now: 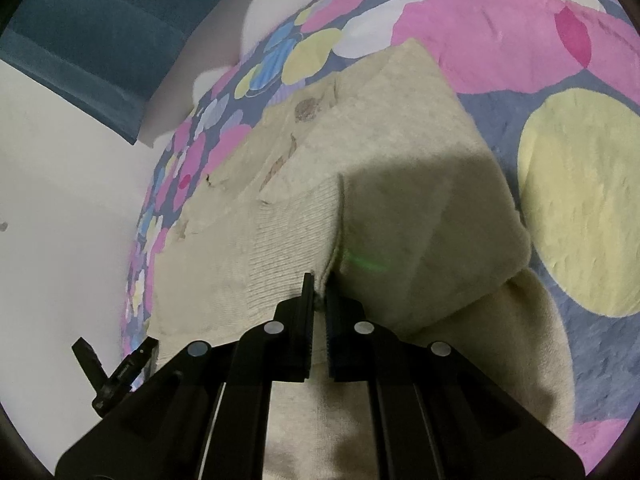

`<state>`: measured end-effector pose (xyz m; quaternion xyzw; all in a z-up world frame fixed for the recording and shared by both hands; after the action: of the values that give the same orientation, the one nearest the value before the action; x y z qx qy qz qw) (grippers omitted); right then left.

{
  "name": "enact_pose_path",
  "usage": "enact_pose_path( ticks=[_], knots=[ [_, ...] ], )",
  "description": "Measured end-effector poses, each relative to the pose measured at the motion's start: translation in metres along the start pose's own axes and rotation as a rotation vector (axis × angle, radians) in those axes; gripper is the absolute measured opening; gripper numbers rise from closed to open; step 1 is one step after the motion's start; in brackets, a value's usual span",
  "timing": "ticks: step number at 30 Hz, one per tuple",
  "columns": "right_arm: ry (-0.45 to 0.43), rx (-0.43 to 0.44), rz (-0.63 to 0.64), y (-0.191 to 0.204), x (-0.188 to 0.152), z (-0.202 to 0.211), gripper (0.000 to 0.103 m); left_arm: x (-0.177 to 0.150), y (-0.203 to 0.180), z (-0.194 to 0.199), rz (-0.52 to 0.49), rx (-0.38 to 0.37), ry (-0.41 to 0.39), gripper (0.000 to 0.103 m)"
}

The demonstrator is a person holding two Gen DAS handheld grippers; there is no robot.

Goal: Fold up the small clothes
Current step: 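Grasp the sweater hem with the right gripper while the left gripper grasps it too, then lift the hem with both grippers and fold it toward the collar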

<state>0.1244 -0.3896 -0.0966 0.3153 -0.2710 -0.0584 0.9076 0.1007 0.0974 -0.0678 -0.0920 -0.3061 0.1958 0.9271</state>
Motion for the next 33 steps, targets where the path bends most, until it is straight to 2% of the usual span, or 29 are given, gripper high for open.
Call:
enact_pose_path(
  ticks=[2, 5, 7, 10, 13, 16, 21, 25, 33],
  knots=[
    [-0.014, 0.002, -0.009, -0.001, -0.001, 0.007, 0.004, 0.000, 0.000, 0.002, -0.001, -0.007, -0.003, 0.058],
    [-0.049, 0.010, -0.019, -0.004, -0.004, 0.025, 0.012, -0.002, 0.002, 0.008, -0.012, -0.029, -0.003, 0.058],
    [-0.070, 0.029, -0.017, -0.007, -0.009, 0.043, 0.029, -0.005, 0.005, 0.016, -0.021, -0.050, 0.003, 0.058],
    [-0.091, 0.033, 0.006, -0.010, -0.018, 0.069, 0.046, -0.015, 0.009, 0.032, -0.045, -0.075, 0.012, 0.065],
    [-0.085, 0.042, 0.020, -0.016, -0.032, 0.089, 0.059, -0.030, 0.015, 0.049, -0.055, -0.114, 0.040, 0.067],
    [-0.068, 0.033, 0.025, -0.026, -0.052, 0.109, 0.061, -0.050, 0.023, 0.063, -0.047, -0.155, 0.101, 0.067],
    [-0.037, 0.045, 0.011, -0.040, -0.086, 0.136, 0.061, -0.082, 0.029, 0.087, -0.071, -0.182, 0.131, 0.067],
    [-0.011, 0.047, 0.028, -0.041, -0.111, 0.150, 0.061, -0.109, 0.027, 0.105, -0.090, -0.249, 0.191, 0.067],
    [0.043, 0.123, 0.023, -0.038, -0.157, 0.165, 0.063, -0.147, 0.026, 0.130, -0.114, -0.341, 0.285, 0.067]
  ],
)
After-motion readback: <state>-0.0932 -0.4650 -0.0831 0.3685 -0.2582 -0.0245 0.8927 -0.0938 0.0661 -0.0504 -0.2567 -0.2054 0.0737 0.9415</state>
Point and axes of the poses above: each gripper's, at about its wrist camera, not at the fingertips, and z roughly against the way its jaws point, y to its left, x to its top, the point moved 2 cm from there along -z, roughly the way its jaws point, and after that the axes turned 11 degrees about z, right-handed, at the moved point
